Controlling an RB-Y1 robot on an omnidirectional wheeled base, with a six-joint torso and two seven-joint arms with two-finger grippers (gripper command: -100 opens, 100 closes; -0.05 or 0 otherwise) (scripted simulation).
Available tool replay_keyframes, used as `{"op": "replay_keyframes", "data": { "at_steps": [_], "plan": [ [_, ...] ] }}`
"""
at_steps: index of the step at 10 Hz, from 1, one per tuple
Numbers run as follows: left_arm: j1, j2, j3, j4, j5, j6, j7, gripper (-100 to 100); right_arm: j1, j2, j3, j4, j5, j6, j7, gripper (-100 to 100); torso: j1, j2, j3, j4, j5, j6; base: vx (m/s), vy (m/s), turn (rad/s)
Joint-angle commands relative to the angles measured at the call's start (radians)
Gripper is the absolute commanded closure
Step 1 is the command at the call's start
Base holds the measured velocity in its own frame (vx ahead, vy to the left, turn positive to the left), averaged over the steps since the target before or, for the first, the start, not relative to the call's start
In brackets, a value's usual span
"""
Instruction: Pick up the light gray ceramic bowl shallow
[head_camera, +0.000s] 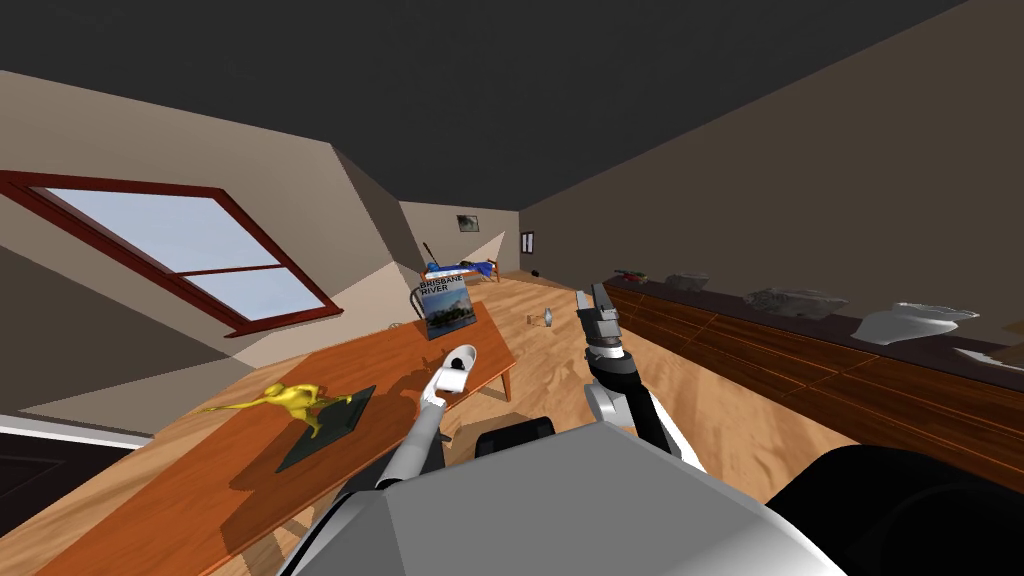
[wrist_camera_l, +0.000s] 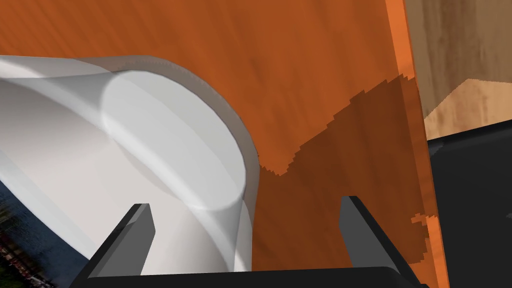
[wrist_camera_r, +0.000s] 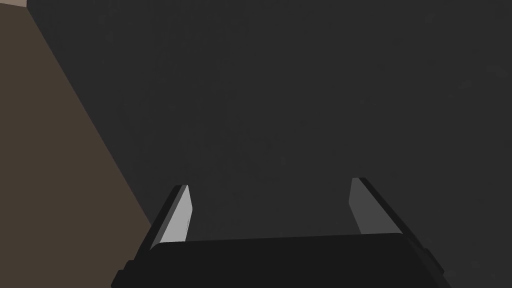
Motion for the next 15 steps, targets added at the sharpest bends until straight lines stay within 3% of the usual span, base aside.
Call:
{"op": "replay_keyframes", "data": {
  "at_steps": [1,3,4,5,9,10,11,13,14,15],
  "plan": [
    [0.003,0.002,0.005,0.019,0.001,-0.028,-0.004,-100,0.000,0.000,0.000,0.000,0.000,0.000,0.000,0,0.000,0.000,0.000,0.000,0.000,0.000,0.046,-0.012,0.001],
    [0.007,0.004,0.010,0.048,0.000,-0.064,-0.007,-100,0.000,0.000,0.000,0.000,0.000,0.000,0.000,0,0.000,-0.001,-0.001,0.000,0.000,0.000,0.040,-0.011,0.010],
    [0.006,0.004,0.008,0.041,0.000,-0.052,-0.005,-100,0.000,0.000,0.000,0.000,0.000,0.000,0.000,0,0.000,-0.001,-0.001,0.000,0.000,0.000,0.016,-0.004,0.004],
    [0.006,0.004,0.009,0.044,0.000,-0.058,-0.005,100,0.000,0.000,0.000,0.000,0.000,0.000,0.000,0,0.000,0.000,0.000,0.000,0.000,0.000,0.000,0.000,0.000],
    [0.005,0.003,0.010,0.042,0.001,-0.057,-0.003,100,0.000,0.000,0.000,0.000,0.000,0.000,0.000,0,0.001,0.002,0.000,-0.001,0.000,0.001,0.001,0.000,0.000],
    [0.005,0.003,0.010,0.042,0.001,-0.056,-0.003,0,0.000,0.000,0.000,0.000,0.000,0.000,0.000,0,0.001,0.002,0.000,-0.001,0.000,0.001,0.000,0.000,0.000],
    [0.003,0.002,0.005,0.019,0.001,-0.028,-0.004,100,0.000,0.000,0.000,0.000,0.000,0.000,0.000,0,0.001,0.002,0.000,-0.001,0.000,0.001,-0.031,0.006,-0.020],
    [-0.001,0.000,-0.001,-0.011,0.001,0.009,0.000,100,0.000,0.000,0.000,0.000,0.000,0.000,0.000,0,0.001,0.005,0.002,0.000,0.000,0.001,-0.052,0.014,-0.017],
    [-0.002,0.001,0.001,0.004,0.001,-0.008,-0.001,100,0.000,0.000,0.000,0.000,0.000,0.000,0.000,0,0.000,0.006,0.003,0.001,-0.001,0.001,-0.026,0.004,-0.007],
    [-0.002,0.000,0.000,0.002,0.001,-0.004,0.000,0,0.000,0.000,0.000,0.000,0.000,0.000,0.000,0,0.000,0.005,0.003,0.001,-0.001,0.001,0.000,0.000,0.000]
  ]
}}
